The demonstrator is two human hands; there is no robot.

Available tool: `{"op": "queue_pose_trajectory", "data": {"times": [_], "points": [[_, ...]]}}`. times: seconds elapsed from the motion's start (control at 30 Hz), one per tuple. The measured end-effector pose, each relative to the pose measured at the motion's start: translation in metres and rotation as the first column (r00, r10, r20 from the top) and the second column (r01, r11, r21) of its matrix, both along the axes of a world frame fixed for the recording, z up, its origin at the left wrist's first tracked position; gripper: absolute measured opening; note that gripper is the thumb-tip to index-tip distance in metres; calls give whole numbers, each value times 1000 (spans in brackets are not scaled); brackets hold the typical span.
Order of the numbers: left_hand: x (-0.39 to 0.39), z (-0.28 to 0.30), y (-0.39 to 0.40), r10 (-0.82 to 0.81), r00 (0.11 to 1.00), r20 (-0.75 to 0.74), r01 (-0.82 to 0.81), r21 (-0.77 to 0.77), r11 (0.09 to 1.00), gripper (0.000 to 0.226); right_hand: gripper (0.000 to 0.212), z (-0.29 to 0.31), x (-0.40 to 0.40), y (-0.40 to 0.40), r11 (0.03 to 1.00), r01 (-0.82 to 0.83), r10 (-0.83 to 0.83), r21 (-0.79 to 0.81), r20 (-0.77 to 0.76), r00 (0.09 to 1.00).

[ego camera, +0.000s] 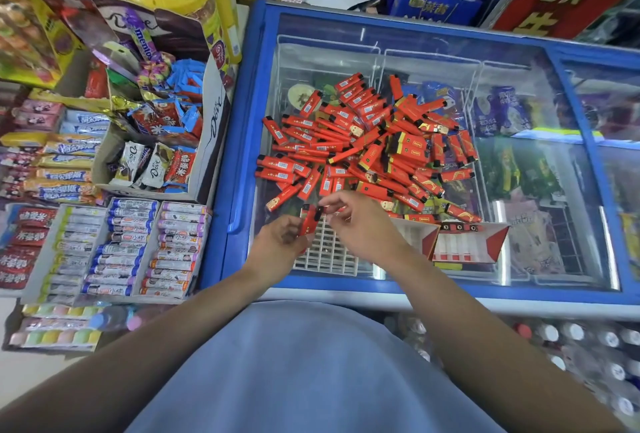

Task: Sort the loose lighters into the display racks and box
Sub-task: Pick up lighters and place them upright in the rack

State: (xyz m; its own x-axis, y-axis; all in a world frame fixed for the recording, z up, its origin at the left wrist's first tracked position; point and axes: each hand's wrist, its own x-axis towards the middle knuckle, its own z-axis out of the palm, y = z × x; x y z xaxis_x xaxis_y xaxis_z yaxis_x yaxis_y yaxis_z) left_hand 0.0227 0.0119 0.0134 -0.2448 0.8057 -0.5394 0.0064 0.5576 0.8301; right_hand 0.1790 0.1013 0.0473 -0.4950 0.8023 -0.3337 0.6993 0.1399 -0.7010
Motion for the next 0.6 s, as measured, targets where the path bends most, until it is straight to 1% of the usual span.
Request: {"op": "queue_pose_trajectory", "data": {"times": [0.03,0.07,0.13,0.17,0.23,0.27,0.3,0.33,0.37,0.4,0.43,0.47,0.5,0.53,0.57,0.6], "points": [[1,1,0,-33,999,0,33,20,999,13,23,3,2,-2,998,-35,34,-46,-18,999],[3,3,1,-80,997,16,79,45,996,11,20,3,4,-5,996,-71,70,-61,-26,997],[8,2,1,-184,983,6,183,89,979,13,8,-1,8,-7,994,-102,102,-33,-9,995],[11,-1,1,-200,979,-46,204,88,975,14,4,-4,11,-7,995,-95,96,-25,13,995],[12,-4,0,-138,970,-201,157,81,984,13,5,-6,20,-4,999,-34,35,-20,69,997],[11,-5,-1,-89,951,-297,128,115,985,13,6,-7,25,-1,1000,15,-14,-12,87,996],[8,-6,-1,-49,907,-419,141,192,971,15,9,-8,30,3,997,71,-70,-6,89,994],[4,-8,-1,-30,834,-551,219,280,935,21,11,-8,33,7,991,130,-130,-3,78,988],[1,-10,-1,-41,746,-665,345,332,878,33,11,-8,35,10,983,182,-182,6,67,981],[0,-14,1,-92,653,-752,482,319,816,48,8,-9,36,13,977,211,-212,21,66,975],[-1,-19,2,-177,545,-819,602,236,763,64,8,-9,35,16,977,209,-211,33,75,975],[0,-24,2,-263,428,-865,683,118,721,80,12,-8,32,17,983,182,-184,37,94,978],[2,-30,2,-338,320,-885,724,-2,690,92,15,-7,29,17,989,141,-144,37,114,983],[3,-35,1,-401,234,-886,735,-109,669,101,17,-7,27,17,994,105,-108,30,123,987],[4,-38,-1,-450,171,-877,736,-190,650,106,19,-8,24,17,996,84,-87,29,116,989],[4,-40,-2,-485,131,-865,739,-241,629,110,20,-9,22,17,996,75,-79,38,106,991]]}}
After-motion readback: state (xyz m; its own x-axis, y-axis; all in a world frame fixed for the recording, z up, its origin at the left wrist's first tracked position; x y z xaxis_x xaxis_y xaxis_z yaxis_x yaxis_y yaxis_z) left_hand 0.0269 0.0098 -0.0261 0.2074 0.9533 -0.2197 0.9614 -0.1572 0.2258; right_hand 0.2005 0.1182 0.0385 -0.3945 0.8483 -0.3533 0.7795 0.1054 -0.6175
